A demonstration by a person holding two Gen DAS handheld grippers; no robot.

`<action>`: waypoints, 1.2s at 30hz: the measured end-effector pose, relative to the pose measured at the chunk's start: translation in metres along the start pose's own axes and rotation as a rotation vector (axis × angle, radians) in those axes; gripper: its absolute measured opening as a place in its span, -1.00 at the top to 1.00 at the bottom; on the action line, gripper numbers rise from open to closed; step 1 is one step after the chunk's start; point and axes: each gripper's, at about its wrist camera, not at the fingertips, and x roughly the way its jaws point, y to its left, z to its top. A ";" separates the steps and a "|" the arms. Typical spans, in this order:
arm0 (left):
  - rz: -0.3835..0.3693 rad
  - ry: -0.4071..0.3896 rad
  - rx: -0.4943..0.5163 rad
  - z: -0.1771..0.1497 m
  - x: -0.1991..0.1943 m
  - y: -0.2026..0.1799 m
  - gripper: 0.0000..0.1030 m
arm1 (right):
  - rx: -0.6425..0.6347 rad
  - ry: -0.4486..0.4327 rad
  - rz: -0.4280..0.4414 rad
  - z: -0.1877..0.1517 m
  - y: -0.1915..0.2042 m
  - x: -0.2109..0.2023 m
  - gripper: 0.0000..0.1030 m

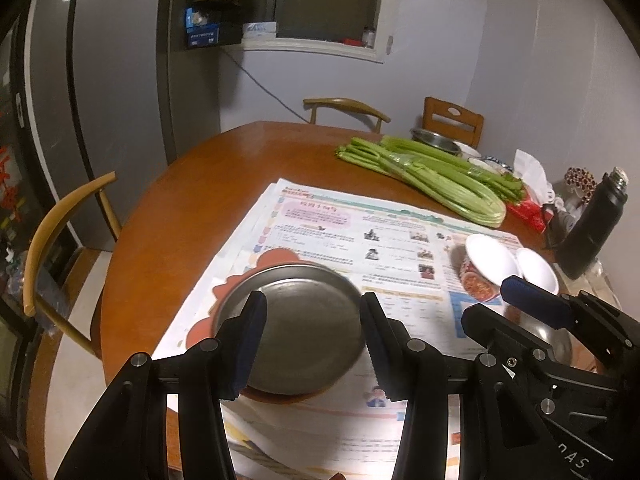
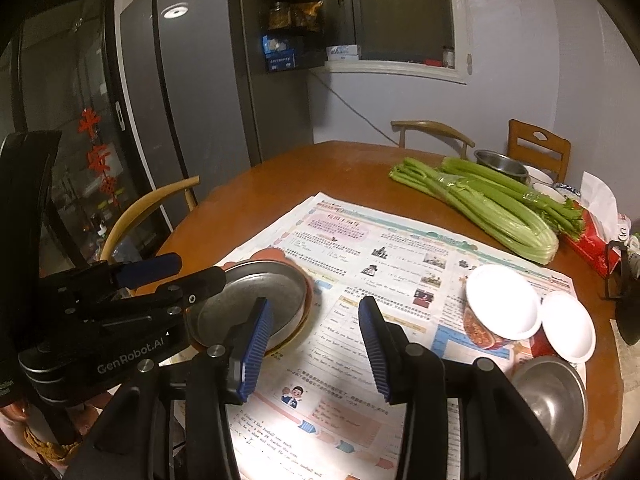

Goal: Organize plates and bowls
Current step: 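Move the left tool to the rim of the steel bowl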

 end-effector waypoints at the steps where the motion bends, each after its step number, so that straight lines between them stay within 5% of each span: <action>1: -0.006 -0.002 0.001 0.000 -0.002 -0.003 0.03 | 0.001 -0.004 -0.002 0.000 -0.001 -0.002 0.13; 16: -0.088 -0.026 0.045 0.005 -0.018 -0.058 0.03 | 0.069 -0.064 -0.061 -0.015 -0.039 -0.051 0.11; 28: -0.209 -0.006 0.133 0.008 -0.016 -0.127 -0.01 | 0.171 -0.099 -0.195 -0.038 -0.101 -0.100 0.08; 32: -0.240 -0.003 0.164 0.005 -0.016 -0.148 -0.02 | 0.224 -0.091 -0.233 -0.048 -0.125 -0.112 -0.20; 36: -0.273 0.036 0.195 -0.001 -0.006 -0.170 -0.02 | 0.284 -0.083 -0.282 -0.064 -0.155 -0.123 -0.22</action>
